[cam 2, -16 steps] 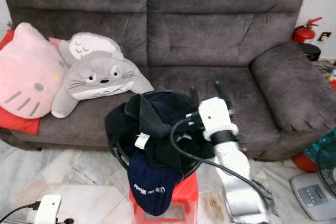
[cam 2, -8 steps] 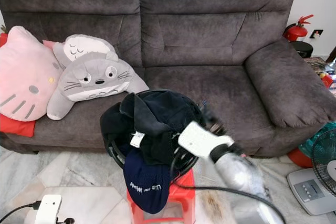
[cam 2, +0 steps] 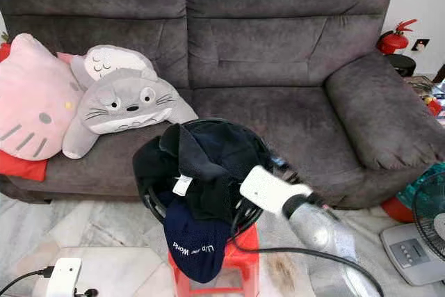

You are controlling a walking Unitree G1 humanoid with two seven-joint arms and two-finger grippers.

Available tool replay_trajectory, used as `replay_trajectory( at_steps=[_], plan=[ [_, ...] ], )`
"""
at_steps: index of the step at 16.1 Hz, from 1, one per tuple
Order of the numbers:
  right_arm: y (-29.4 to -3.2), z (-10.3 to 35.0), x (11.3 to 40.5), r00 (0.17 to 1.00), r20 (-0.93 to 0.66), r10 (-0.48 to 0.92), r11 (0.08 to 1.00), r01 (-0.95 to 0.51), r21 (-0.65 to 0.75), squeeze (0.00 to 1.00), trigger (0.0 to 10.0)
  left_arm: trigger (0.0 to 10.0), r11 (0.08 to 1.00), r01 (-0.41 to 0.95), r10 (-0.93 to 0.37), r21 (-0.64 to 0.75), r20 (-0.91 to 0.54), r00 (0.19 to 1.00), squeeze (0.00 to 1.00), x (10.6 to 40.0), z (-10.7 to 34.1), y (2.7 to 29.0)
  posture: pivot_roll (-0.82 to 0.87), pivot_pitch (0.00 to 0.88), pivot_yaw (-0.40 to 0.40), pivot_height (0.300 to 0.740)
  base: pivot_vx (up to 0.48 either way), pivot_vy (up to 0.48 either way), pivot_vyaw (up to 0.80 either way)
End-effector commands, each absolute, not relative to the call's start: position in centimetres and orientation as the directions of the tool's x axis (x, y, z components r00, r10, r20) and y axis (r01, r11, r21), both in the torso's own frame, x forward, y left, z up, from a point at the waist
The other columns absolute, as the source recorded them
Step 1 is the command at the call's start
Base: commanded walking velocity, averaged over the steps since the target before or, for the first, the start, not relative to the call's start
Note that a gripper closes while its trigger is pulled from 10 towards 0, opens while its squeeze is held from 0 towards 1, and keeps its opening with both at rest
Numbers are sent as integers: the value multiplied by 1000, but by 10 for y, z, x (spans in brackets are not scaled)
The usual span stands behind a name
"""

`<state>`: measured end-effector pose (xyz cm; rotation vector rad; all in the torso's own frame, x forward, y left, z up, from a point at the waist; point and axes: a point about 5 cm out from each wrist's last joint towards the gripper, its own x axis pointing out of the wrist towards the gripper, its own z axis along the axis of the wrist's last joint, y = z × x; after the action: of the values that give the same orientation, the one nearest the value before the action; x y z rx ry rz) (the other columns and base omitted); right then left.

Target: Hang hanger

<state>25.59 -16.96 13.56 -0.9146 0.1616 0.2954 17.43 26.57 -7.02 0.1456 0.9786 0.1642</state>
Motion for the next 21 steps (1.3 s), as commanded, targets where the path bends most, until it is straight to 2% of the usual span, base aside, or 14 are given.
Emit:
replay_trajectory(
  at_steps=[1, 4, 7, 9, 10, 13, 17, 19, 21],
  plan=[
    [-174, 159, 258, 981, -128, 145, 602, -190, -776, 0, 10000, 10000, 976, -61, 208, 208, -821, 532, 0, 171, -71, 267, -171, 47, 34, 740, 0, 0, 0],
    [-175, 161, 253, 981, -134, 142, 599, -193, -777, 0, 10000, 10000, 977, -54, 203, 206, -824, 529, 0, 171, -72, 267, -177, 39, 34, 740, 0, 0, 0],
    [-183, 146, 235, 950, -284, 131, 575, -306, -759, 0, 10000, 10000, 977, -57, 204, 205, -824, 529, 0, 171, -72, 267, -187, 43, 31, 740, 0, 0, 0],
    [-196, 146, 231, 949, -308, 70, 559, -293, -775, 0, 10000, 10000, 977, -57, 204, 205, -825, 528, 0, 171, -72, 267, -192, 45, 32, 740, 0, 0, 0],
    [-204, 151, 234, 957, -288, 21, 569, -248, -784, 0, 10000, 10000, 977, -56, 202, 204, -825, 528, 0, 171, -71, 267, -197, 46, 34, 740, 0, 0, 0],
    [-208, 153, 239, 957, -289, 9, 575, -241, -782, 0, 10000, 10000, 978, -56, 201, 203, -825, 528, 0, 172, -71, 267, -194, 45, 32, 740, 0, 0, 0],
    [-205, 145, 245, 945, -322, 53, 575, -293, -764, 0, 10000, 10000, 978, -61, 203, 202, -823, 530, 0, 172, -71, 266, -185, 48, 29, 740, 0, 0, 0],
    [-205, 133, 246, 914, -399, 76, 562, -369, -740, 0, 10000, 10000, 977, -62, 204, 202, -823, 529, 0, 172, -71, 266, -183, 50, 29, 740, 0, 0, 0],
    [-207, 130, 247, 911, -407, 70, 566, -373, -735, 0, 10000, 10000, 977, -62, 205, 203, -823, 530, 0, 172, -71, 267, -178, 54, 30, 740, 0, 0, 0]
  ],
)
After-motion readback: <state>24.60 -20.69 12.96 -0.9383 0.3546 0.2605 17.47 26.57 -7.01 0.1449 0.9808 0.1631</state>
